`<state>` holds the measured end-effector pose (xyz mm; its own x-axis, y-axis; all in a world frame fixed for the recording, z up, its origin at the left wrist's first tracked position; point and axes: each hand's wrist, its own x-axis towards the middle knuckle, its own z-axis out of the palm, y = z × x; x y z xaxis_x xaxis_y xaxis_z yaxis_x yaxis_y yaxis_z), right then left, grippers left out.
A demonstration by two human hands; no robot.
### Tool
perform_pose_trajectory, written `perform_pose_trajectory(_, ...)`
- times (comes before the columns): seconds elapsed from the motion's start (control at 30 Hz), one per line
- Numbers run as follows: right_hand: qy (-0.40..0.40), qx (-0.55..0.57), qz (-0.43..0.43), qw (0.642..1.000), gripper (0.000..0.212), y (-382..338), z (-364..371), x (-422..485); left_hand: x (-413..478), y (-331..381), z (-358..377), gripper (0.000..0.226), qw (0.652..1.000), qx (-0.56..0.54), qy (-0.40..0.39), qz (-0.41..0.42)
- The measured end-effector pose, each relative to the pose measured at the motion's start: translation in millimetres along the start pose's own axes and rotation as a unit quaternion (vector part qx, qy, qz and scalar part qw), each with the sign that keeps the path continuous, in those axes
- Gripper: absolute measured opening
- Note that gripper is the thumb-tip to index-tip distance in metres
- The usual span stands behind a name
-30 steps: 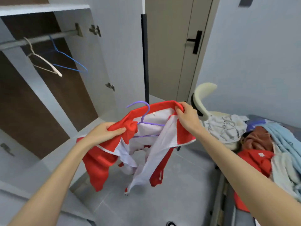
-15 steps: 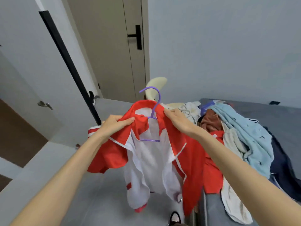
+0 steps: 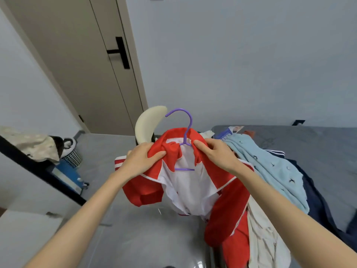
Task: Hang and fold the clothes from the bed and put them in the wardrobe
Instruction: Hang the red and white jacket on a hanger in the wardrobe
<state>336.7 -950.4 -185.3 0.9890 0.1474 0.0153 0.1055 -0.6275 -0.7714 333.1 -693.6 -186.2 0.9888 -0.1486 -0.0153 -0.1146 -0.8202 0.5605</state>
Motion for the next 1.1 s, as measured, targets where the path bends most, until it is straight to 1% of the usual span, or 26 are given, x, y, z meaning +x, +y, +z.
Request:
perform_pose_trajectory(0.03, 0.002, 0.006, -0.005, 1.0, 0.035, 5, -2, 12, 15, -1, 6, 0.046, 1.0, 0.013, 0.012, 0.006)
perform_pose_trajectory(0.13, -0.004, 0.019, -0.013, 1.0, 0.023, 23, -6, 52, 62, -9, 22, 0.038, 0.999, 0.03, 0.016, 0.026)
perform_pose_trajectory(0.23, -0.01, 0.016, -0.001, 1.0, 0.026, 44, -4, 96, 115, -21, 37, 0.035, 0.999, 0.032, -0.011, 0.037)
perform_pose_trajectory(0.33, -0.014, 0.0, 0.019, 1.0, 0.025, 64, 2, 146, 172, -38, 54, 0.03, 0.998, 0.058, -0.023, 0.03)
perform_pose_trajectory(0.53, -0.018, -0.029, 0.082, 0.996, 0.025, 104, 14, 252, 298, -66, 78, 0.037, 0.994, 0.088, -0.059, 0.03)
perform_pose_trajectory(0.67, -0.025, -0.072, 0.128, 0.989, 0.028, 131, 22, 313, 369, -79, 96, 0.041, 0.992, 0.09, -0.086, 0.03)
perform_pose_trajectory(0.77, -0.009, -0.106, 0.144, 0.984, 0.029, 150, 27, 353, 411, -87, 111, 0.039, 0.993, 0.088, -0.067, 0.032)
perform_pose_trajectory(0.93, 0.027, -0.119, 0.162, 0.979, 0.022, 182, 31, 413, 480, -92, 132, 0.034, 0.996, 0.073, -0.024, 0.036)
perform_pose_trajectory(1.03, 0.033, -0.129, 0.192, 0.972, 0.025, 209, 38, 446, 519, -98, 150, 0.036, 0.996, 0.084, -0.009, 0.016)
perform_pose_trajectory(1.1, 0.033, -0.129, 0.211, 0.969, 0.026, 229, 46, 463, 540, -105, 169, 0.039, 0.997, 0.077, -0.017, -0.001)
